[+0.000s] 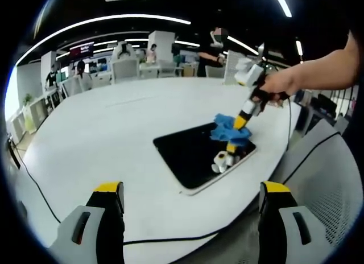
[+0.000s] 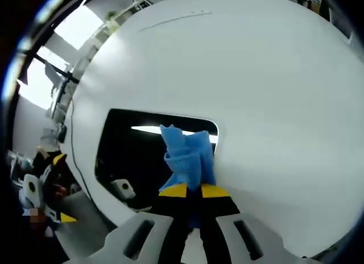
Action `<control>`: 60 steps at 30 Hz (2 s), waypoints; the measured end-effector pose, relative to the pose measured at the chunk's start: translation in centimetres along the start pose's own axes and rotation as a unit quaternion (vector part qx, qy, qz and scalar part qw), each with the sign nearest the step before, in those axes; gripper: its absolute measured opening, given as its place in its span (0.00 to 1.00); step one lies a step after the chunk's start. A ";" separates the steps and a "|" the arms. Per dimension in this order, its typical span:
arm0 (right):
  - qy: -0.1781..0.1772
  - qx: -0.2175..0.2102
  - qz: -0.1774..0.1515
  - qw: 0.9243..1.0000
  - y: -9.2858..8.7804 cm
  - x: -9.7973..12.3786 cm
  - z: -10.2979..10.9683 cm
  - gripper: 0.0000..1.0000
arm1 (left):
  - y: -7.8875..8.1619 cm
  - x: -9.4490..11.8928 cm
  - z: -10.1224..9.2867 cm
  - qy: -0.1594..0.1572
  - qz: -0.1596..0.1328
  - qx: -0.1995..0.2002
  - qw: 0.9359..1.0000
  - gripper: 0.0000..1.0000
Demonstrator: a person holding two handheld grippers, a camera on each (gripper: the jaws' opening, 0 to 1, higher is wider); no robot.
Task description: Wipe the mirror surface with the cleaning cloth until all visible marks leave the cleaned area.
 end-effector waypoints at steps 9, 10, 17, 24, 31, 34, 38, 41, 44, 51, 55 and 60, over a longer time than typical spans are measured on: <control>-0.006 -0.005 -0.002 1.000 -0.2 0.2 -0.8 0.01 | 0.0 0.0 0.0 0.001 -0.001 0.001 1.000 0.99; -0.007 -0.005 -0.002 1.000 -0.2 0.2 -0.7 0.01 | 0.1 0.0 0.0 0.001 -0.001 0.000 1.000 0.99; -0.009 -0.006 -0.006 1.000 -0.3 0.1 -0.7 0.01 | 0.1 0.0 0.0 0.001 -0.001 0.001 1.000 0.99; -0.013 -0.008 -0.013 1.000 -0.4 0.1 -0.6 0.01 | 0.1 0.0 0.0 0.002 -0.003 0.001 1.000 0.99; -0.017 -0.006 -0.014 1.000 -1.3 0.3 0.0 0.01 | 0.1 0.1 0.0 0.006 -0.006 0.003 1.000 0.99; -0.015 -0.005 -0.012 1.000 -1.8 0.4 0.0 0.01 | 0.1 0.1 0.1 0.007 -0.006 0.004 1.000 0.99; -0.009 -0.012 -0.010 1.000 -2.3 0.4 -0.2 0.01 | 0.1 0.1 0.0 0.007 -0.006 0.005 1.000 0.99; -0.007 -0.014 -0.005 1.000 -2.6 0.5 -0.3 0.01 | 0.1 0.1 0.1 0.007 -0.011 0.009 1.000 0.99; -0.003 -0.023 0.003 1.000 -3.2 0.6 -0.2 0.01 | 0.1 0.1 0.1 0.006 -0.010 0.009 1.000 0.99; -0.001 -0.031 0.010 0.999 -4.4 0.8 -0.1 0.01 | 0.1 0.1 0.0 0.006 -0.010 0.009 1.000 0.99; -0.001 -0.034 0.007 0.999 -5.3 1.0 0.1 0.01 | 0.1 0.1 0.1 0.006 -0.010 0.010 1.000 0.99; -0.002 -0.037 0.010 0.999 -6.1 1.2 0.2 0.01 | 0.1 0.2 0.0 0.005 -0.009 0.008 1.000 0.99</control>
Point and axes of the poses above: the point that each gripper's makers call its tool centre point, and the gripper's own axes: x roughly backward along the fingers, z roughly to its left, y roughly out of its top, the point moved 10 cm from there along x, roughly backward along the fingers, and after that the axes turned 10 degrees about -x, right-handed, at the moved point
